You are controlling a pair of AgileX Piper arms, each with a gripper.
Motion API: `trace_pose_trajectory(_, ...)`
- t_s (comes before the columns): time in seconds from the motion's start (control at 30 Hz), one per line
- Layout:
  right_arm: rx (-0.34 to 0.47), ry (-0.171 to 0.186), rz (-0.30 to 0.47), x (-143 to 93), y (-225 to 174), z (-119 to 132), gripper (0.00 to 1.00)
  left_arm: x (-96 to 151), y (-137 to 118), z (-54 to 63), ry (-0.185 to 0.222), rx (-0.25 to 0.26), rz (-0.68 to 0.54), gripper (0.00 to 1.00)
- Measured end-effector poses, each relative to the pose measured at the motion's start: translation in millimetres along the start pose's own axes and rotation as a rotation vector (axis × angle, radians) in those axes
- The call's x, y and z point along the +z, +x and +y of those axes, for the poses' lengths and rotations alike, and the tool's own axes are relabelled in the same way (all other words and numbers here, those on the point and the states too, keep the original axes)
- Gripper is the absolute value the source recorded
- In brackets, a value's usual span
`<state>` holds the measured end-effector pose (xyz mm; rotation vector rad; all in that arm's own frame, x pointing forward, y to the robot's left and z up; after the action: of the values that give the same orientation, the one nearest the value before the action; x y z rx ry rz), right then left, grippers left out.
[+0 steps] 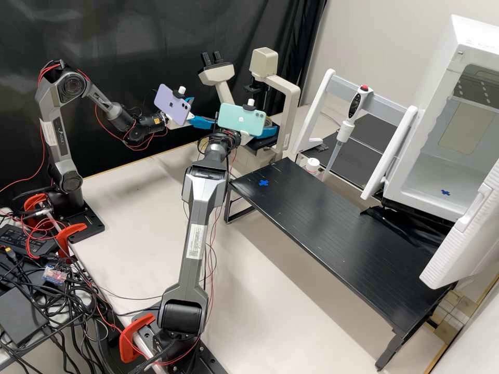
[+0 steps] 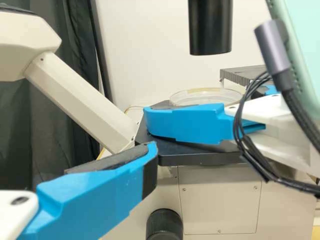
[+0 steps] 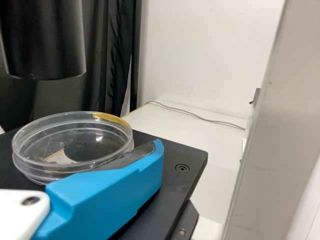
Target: Move the petri dish to the bench
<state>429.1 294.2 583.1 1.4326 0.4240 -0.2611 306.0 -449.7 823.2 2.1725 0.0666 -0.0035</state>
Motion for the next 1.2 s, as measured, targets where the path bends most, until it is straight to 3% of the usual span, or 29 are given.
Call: trace_pose_trajectory(1.2,-0.047,-0.05,0.009,7.2,-3.7,-4.4,0.0,0.0,0.0,0.0,0.0,0.0,0.0,1.0)
